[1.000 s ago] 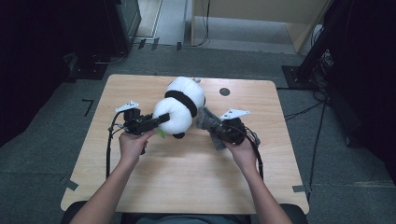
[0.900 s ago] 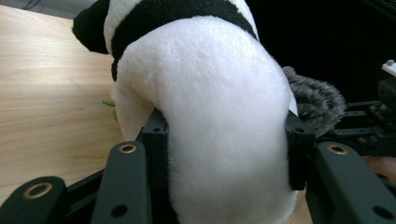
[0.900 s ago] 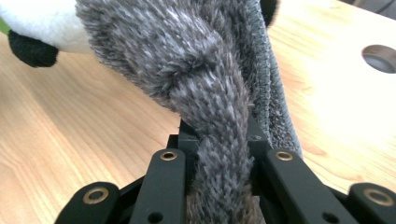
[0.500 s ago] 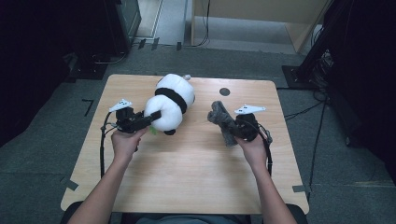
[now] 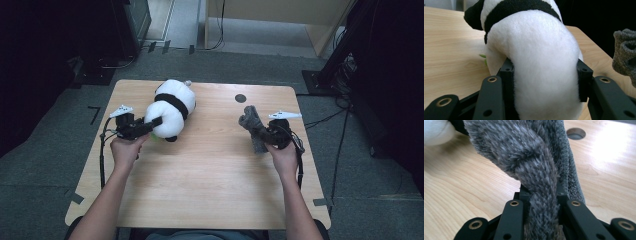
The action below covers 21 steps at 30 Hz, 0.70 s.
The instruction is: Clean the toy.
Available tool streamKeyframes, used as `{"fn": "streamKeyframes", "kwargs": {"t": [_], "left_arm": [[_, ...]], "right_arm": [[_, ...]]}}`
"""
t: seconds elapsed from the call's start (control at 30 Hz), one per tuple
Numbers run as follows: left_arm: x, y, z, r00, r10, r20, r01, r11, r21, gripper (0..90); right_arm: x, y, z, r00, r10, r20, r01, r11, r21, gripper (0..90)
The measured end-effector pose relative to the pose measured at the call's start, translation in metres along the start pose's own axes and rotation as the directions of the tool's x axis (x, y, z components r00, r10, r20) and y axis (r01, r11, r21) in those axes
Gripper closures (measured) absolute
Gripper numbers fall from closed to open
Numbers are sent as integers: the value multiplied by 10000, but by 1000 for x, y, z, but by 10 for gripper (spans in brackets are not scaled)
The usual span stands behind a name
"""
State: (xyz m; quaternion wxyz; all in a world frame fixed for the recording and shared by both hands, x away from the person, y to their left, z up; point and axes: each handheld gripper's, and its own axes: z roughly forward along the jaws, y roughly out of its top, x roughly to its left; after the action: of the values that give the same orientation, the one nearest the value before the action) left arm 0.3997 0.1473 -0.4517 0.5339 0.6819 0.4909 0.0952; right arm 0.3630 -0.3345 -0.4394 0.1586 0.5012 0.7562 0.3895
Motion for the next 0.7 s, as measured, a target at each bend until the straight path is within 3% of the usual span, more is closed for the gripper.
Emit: {"fn": "streamKeyframes", "kwargs": {"t": [0.47,0.7], "left_arm": [[28,-3,-2,9988,-29,-490,38,9998,172,470],[32,-7,1,9973,344,-653,-315,9985,447,414]], "right_arm": [[-25,-17,31,9987,357,354,-385,9959,823,759],[-39,-27,43,9954,677,672,-762,9883,1323,727]]}}
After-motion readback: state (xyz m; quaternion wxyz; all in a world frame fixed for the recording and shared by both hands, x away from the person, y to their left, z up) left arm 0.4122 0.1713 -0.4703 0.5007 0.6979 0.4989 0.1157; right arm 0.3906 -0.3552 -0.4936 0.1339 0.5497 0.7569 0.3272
